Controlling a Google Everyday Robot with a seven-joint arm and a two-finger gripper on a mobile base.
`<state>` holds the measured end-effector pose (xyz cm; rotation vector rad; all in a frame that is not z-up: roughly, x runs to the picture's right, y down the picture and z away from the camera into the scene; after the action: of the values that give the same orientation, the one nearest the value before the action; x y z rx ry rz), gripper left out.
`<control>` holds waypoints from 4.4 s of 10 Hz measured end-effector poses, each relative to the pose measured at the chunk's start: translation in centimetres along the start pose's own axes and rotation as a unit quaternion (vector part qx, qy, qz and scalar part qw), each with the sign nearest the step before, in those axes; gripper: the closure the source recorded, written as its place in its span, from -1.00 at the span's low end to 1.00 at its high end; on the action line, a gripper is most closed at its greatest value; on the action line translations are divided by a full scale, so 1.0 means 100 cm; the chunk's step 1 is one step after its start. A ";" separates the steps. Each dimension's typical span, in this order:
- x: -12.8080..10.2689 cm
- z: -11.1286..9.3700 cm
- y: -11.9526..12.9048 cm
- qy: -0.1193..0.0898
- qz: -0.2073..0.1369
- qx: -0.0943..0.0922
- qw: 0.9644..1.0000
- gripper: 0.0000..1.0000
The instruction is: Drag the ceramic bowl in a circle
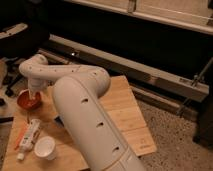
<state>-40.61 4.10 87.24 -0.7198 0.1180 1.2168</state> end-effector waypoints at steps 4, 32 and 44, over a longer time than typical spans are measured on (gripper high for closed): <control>0.012 0.030 -0.004 0.006 0.004 -0.001 1.000 -0.30; -0.020 0.040 -0.017 -0.051 0.007 0.011 0.999 0.87; -0.066 0.047 -0.032 -0.063 -0.019 0.057 0.996 1.00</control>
<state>-41.57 0.85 95.29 -0.5433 0.0681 1.2052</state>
